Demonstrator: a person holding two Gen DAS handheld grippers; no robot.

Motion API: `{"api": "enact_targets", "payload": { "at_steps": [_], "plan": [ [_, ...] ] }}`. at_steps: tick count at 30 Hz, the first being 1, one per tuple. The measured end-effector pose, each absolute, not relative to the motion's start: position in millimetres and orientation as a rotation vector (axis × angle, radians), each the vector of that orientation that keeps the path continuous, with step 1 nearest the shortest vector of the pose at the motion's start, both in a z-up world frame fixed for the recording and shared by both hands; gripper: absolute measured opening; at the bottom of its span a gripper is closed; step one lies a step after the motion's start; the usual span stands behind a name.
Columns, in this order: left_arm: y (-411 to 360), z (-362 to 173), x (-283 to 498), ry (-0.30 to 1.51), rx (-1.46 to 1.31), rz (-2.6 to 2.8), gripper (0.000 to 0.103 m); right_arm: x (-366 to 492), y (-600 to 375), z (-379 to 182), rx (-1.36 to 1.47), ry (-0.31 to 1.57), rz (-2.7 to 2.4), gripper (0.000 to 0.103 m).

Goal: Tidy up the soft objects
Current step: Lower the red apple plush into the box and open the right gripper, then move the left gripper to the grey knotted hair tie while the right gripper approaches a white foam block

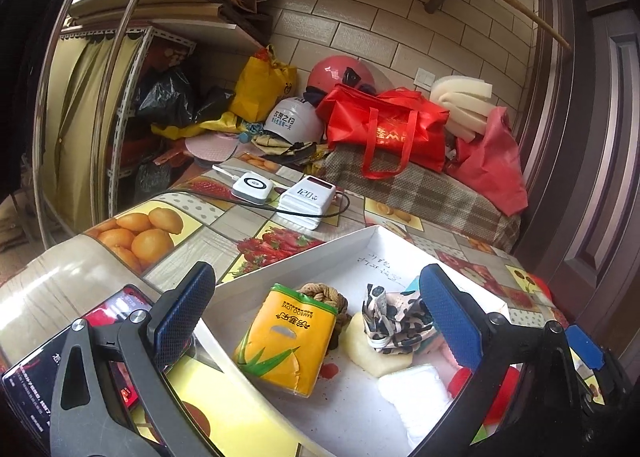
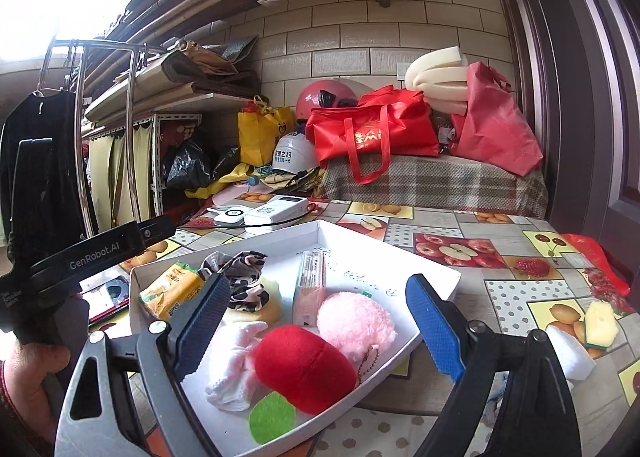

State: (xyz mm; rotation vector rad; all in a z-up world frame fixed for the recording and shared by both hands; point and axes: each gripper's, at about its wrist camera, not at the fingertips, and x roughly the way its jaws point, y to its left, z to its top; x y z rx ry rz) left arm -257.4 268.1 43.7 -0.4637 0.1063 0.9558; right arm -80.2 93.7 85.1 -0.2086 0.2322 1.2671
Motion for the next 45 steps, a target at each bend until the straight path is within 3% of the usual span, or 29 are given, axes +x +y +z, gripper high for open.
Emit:
{"api": "enact_targets", "payload": {
  "at_steps": [18,28,34,40,45],
  "plan": [
    [187.4,54.5,-200.1,0.245,-0.176,0.774,0.103,-30.4,-24.0,97.2,-0.142,0.211,0.960,0.090],
    [145.1,55.2,-164.5,0.300,-0.151,0.521,0.103,72.0,-83.6,77.0,-0.062,0.554,0.863,0.090],
    [112.4,49.8,-111.0,0.424,-0.143,0.340,0.103,113.3,-82.9,54.8,0.012,0.757,0.883,0.090],
    [103.2,33.2,-37.3,0.635,-0.164,0.235,0.103,126.1,-60.5,63.6,0.092,0.708,0.992,0.090],
    [98.8,27.0,-6.0,0.687,-0.121,0.252,0.103,131.9,-20.8,60.3,0.074,0.752,1.060,0.090]
  ]
}}
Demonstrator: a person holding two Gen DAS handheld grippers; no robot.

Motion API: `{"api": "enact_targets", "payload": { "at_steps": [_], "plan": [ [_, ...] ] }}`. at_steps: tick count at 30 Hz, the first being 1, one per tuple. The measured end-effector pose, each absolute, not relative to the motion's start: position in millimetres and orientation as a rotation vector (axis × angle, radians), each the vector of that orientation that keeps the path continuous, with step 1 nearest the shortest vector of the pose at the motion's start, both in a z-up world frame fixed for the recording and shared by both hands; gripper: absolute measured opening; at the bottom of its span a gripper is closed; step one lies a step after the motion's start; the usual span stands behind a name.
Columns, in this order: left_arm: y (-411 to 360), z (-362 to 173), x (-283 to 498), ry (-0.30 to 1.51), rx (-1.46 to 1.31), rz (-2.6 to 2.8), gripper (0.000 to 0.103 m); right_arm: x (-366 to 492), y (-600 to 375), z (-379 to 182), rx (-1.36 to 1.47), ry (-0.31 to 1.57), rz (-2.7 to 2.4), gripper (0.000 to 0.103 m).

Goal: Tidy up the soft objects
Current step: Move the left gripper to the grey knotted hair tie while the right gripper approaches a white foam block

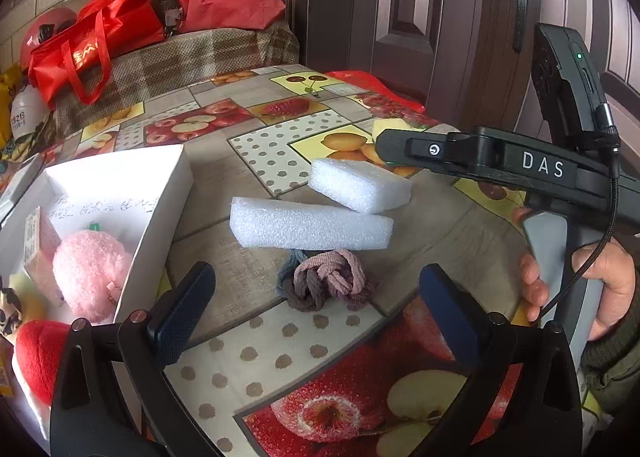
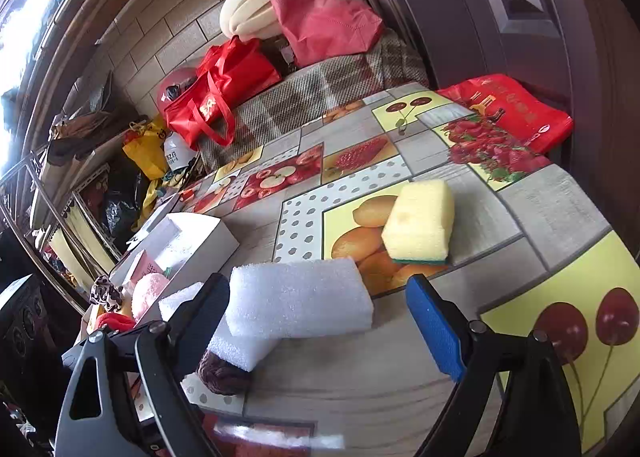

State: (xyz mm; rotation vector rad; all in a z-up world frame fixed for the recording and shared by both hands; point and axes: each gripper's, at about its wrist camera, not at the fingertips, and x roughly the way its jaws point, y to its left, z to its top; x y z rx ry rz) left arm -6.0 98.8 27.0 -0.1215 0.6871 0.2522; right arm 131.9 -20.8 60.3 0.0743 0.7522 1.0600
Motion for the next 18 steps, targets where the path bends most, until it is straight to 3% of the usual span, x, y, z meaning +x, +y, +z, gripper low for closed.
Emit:
{"api": "enact_targets", "payload": {
  "at_steps": [5,9,12,14,18],
  "plan": [
    [98.9,18.8,11.9,0.749,-0.093,0.260,0.102,135.9,-0.7,57.8,0.069,0.789,1.089,0.090],
    [97.3,12.7,21.6,0.800,-0.072,0.247,0.092,133.1,11.1,55.5,0.035,0.818,1.106,0.090],
    [98.5,9.9,24.2,0.818,-0.081,0.238,0.067,130.3,18.6,54.5,-0.006,0.826,1.096,0.092],
    [102.6,9.7,23.5,0.816,-0.107,0.226,0.042,128.3,23.3,54.0,-0.044,0.827,1.074,0.093],
    [108.4,9.9,16.0,0.805,-0.153,0.203,0.035,125.3,29.7,53.0,-0.113,0.819,1.023,0.093]
  ]
}}
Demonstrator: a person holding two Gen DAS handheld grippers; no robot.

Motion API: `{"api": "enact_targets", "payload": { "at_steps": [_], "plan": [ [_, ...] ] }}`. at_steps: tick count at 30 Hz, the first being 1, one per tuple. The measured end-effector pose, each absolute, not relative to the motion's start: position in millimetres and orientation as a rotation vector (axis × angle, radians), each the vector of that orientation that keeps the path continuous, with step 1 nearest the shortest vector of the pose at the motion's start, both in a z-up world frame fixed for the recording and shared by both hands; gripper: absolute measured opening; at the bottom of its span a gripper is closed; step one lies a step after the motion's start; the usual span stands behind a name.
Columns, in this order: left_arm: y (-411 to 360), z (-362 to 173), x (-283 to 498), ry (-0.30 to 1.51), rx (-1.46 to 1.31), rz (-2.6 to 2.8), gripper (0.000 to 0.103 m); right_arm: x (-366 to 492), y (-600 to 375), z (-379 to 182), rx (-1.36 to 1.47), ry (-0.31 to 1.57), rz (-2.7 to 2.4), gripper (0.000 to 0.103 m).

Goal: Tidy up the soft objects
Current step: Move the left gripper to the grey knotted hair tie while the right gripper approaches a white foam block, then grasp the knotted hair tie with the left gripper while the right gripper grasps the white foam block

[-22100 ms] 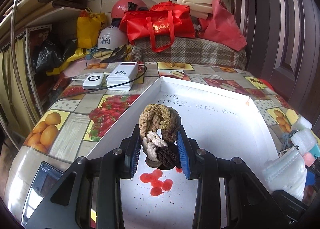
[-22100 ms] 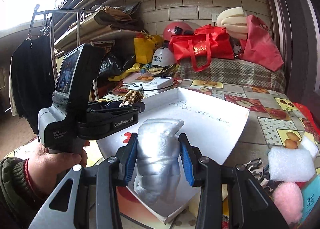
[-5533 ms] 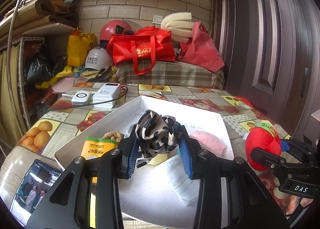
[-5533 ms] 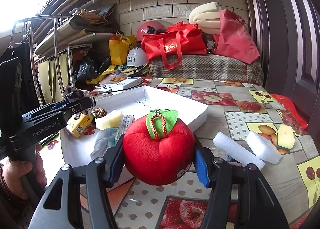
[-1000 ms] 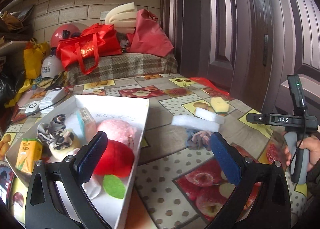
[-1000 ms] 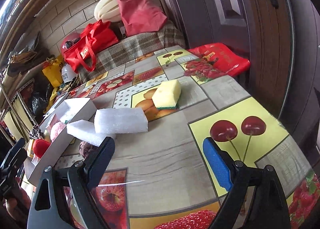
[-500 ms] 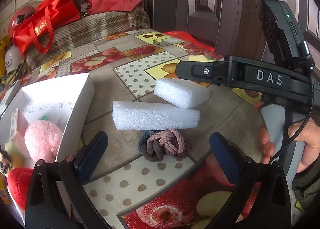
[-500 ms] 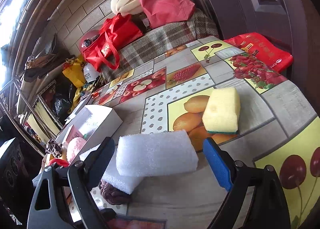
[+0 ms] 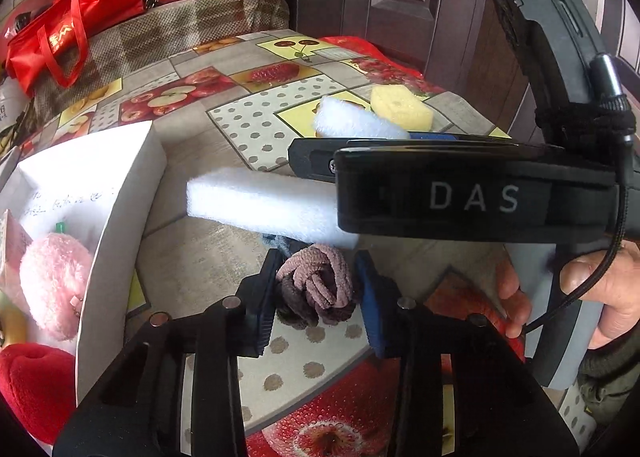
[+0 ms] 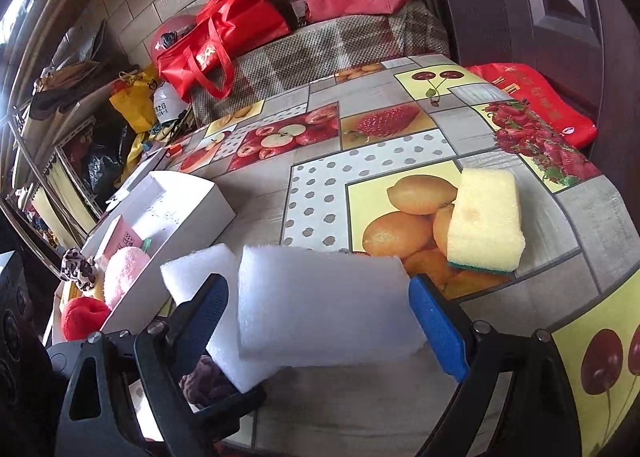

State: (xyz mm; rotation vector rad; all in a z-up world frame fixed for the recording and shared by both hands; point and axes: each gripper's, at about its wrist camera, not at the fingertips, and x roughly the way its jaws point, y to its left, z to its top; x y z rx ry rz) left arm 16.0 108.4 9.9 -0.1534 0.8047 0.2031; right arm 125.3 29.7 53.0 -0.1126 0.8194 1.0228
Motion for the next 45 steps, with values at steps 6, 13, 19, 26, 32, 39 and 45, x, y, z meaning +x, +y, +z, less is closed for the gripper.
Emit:
{"api": "enact_targets", "payload": {
  "at_steps": [6,13,19,26,32,39,45],
  "plan": [
    [107.2,15.6,-5.8,0.755,-0.164,0.200,0.034,141.1,21.8,45.9,-0.048,0.868,0.964,0.093],
    [107.3,23.9,-23.3,0.691,-0.180,0.200,0.034,149.9,10.3,49.5,0.013,0.849,0.943,0.073],
    [115.3,24.4,-25.8,0.682,-0.219,0.202,0.034,162.3,10.5,41.5,0.065,0.910,0.949,0.049],
    [120.4,23.3,-29.6,0.677,-0.260,0.192,0.034,173.0,-11.8,38.0,0.242,0.940,0.933,0.066],
    [115.6,32.1,-43.8,0.599,-0.246,0.192,0.031,168.5,-12.5,37.9,0.249,0.935,0.973,0.019],
    [93.2,50.0,-73.1,0.456,-0.125,0.210,0.031,113.6,-36.0,70.0,0.181,0.693,1.033,0.019],
    [84.7,56.3,-88.3,0.393,-0.066,0.256,0.031,60.7,-53.9,88.4,0.059,0.482,1.013,0.019]
  ]
}}
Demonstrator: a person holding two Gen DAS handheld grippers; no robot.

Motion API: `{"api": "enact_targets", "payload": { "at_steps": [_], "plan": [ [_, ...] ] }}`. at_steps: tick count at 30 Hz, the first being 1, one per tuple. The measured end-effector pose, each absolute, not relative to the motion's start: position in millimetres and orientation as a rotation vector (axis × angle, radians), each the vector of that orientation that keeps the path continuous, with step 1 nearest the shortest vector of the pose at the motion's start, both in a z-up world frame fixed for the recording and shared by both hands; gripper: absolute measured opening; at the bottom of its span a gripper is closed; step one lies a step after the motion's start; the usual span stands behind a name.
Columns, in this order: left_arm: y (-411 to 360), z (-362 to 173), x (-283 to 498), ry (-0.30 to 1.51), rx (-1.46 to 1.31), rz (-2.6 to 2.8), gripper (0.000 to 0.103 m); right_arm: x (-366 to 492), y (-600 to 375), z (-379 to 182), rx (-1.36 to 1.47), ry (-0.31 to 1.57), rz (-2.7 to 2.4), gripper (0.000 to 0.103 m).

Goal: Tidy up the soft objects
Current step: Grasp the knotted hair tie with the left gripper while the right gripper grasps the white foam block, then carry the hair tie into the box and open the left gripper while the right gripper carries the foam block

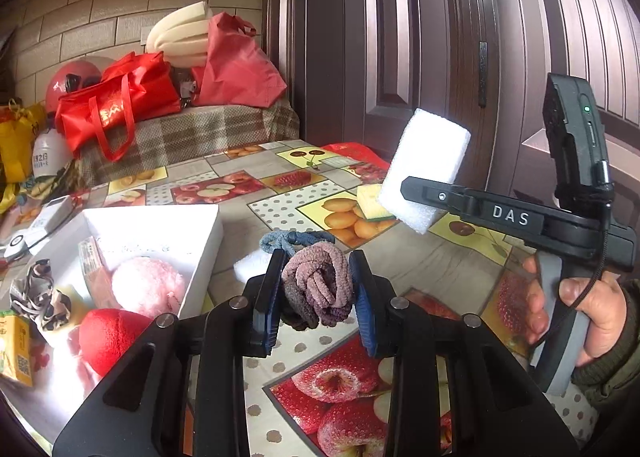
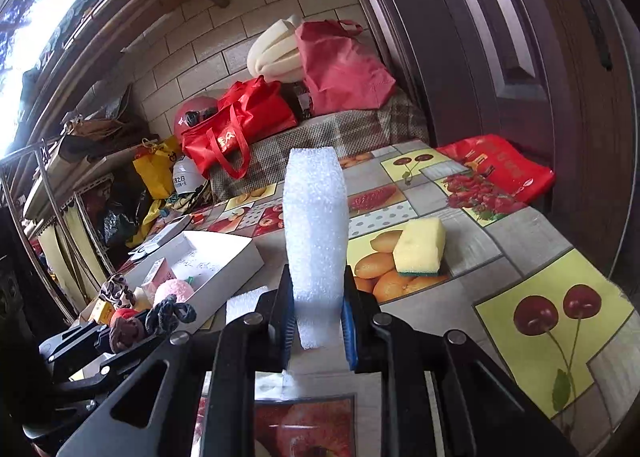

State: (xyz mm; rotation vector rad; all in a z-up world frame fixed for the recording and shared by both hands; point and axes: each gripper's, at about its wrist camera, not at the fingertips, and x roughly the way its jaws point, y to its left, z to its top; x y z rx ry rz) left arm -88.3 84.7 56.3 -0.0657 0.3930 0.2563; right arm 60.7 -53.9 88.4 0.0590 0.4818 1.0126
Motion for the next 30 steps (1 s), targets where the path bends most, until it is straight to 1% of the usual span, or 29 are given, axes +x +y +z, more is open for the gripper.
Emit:
{"api": "enact_targets", "payload": {
  "at_steps": [12,30],
  "plan": [
    [101.0,58.5,-127.6,0.347,-0.089,0.306,0.031,14.0,-56.3,87.8,-0.013,0.426,1.051,0.019],
    [134.2,57.5,-169.0,0.326,-0.094,0.406,0.031,-29.8,-13.5,83.4,-0.147,0.385,1.156,0.019]
  ]
}}
